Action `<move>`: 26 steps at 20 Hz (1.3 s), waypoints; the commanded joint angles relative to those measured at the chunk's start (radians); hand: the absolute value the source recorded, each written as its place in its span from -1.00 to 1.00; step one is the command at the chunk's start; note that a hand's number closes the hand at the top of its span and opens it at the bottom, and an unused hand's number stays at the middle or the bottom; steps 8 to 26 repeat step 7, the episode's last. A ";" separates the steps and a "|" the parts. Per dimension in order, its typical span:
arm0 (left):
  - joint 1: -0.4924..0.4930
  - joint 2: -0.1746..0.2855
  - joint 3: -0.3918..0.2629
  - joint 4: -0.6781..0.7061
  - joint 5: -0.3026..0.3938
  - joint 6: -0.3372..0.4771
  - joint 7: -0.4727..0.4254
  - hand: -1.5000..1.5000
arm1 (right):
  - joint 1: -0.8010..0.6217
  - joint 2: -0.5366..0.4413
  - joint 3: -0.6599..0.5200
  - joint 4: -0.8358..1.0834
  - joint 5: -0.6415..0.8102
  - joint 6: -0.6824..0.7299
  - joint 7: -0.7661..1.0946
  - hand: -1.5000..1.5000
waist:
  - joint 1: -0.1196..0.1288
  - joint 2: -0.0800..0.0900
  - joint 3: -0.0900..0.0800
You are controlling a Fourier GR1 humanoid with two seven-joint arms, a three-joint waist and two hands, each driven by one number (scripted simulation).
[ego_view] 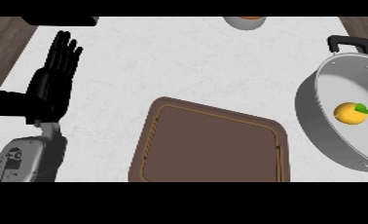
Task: Pick the lemon from the tray and place it in the pot
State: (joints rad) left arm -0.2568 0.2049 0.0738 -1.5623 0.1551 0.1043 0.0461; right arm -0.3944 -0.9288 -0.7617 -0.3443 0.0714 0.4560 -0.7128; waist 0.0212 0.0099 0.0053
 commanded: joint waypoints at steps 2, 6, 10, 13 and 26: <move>-0.058 0.007 0.026 0.049 0.008 -0.002 -0.012 0.00 | 0.024 -0.034 -0.006 0.061 -0.004 0.086 -0.123 -1.00 | -0.003 0.006 0.003; -0.024 0.003 0.013 0.029 -0.004 -0.001 -0.015 0.00 | 0.062 -0.076 -0.023 0.083 -0.023 0.128 -0.125 -1.00 | -0.003 0.006 0.006; -0.026 -0.012 -0.005 0.014 -0.005 0.003 -0.001 0.00 | 0.043 -0.114 -0.024 0.081 -0.027 0.137 -0.098 -1.00 | -0.001 0.002 0.004; -0.026 -0.012 -0.005 0.014 -0.005 0.003 -0.001 0.00 | 0.043 -0.114 -0.024 0.081 -0.027 0.137 -0.098 -1.00 | -0.001 0.002 0.004; -0.026 -0.012 -0.005 0.014 -0.005 0.003 -0.001 0.00 | 0.043 -0.114 -0.024 0.081 -0.027 0.137 -0.098 -1.00 | -0.001 0.002 0.004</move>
